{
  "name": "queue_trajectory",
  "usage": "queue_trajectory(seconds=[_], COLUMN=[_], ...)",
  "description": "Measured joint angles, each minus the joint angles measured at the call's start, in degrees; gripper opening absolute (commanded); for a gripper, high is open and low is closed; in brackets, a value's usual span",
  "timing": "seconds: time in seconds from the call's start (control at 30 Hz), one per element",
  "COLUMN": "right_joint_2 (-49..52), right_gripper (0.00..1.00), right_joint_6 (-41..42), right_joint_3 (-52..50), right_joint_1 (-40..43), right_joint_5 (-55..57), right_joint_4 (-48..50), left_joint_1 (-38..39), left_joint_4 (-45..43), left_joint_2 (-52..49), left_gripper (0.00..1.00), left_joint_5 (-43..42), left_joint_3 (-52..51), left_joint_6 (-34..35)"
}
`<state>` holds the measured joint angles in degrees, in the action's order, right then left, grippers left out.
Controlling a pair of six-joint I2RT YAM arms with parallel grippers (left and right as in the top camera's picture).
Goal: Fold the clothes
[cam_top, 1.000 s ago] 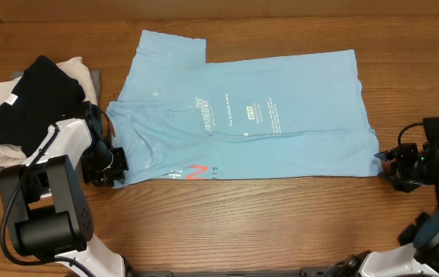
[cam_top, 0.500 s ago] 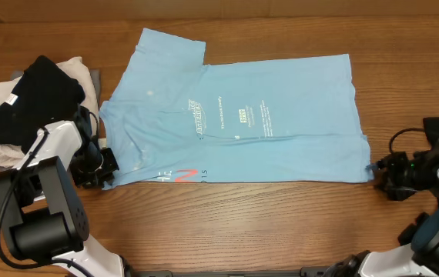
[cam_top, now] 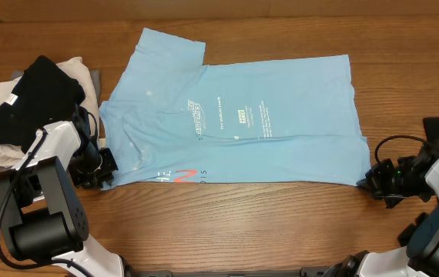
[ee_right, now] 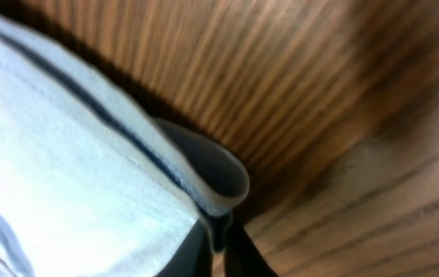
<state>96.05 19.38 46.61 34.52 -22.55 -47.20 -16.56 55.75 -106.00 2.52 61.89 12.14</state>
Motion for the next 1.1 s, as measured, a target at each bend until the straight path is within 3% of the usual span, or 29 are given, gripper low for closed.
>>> queue_trajectory(seconds=[0.67,0.93,0.97,1.03,1.1], right_joint_2=[1.09,1.09,1.09,1.09,1.09], right_gripper=[0.04,0.04,0.09,0.40,0.47], right_joint_6=[2.32,2.86,2.89,3.39,3.13], right_joint_3=[8.79,8.79,8.83,8.85,8.90], right_joint_1=[-0.02,-0.02,0.00,0.00,0.09], right_joint_5=[8.55,11.19,11.54,12.26,12.74], right_joint_4=[-5.73,-8.52,-8.46,-8.44,-8.52], left_joint_1=[0.00,-0.13,-0.24,-0.57,-0.83], left_joint_4=[1.25,6.84,7.63,9.35,10.78], left_joint_2=[0.00,0.00,0.00,0.00,0.00], left_gripper=[0.13,0.29,0.32,0.35,0.39], left_joint_5=[1.25,3.17,3.39,3.61,3.48], left_joint_3=[0.26,3.04,3.85,5.79,7.72], left_joint_6=[0.24,1.14,1.29,1.38,1.27])
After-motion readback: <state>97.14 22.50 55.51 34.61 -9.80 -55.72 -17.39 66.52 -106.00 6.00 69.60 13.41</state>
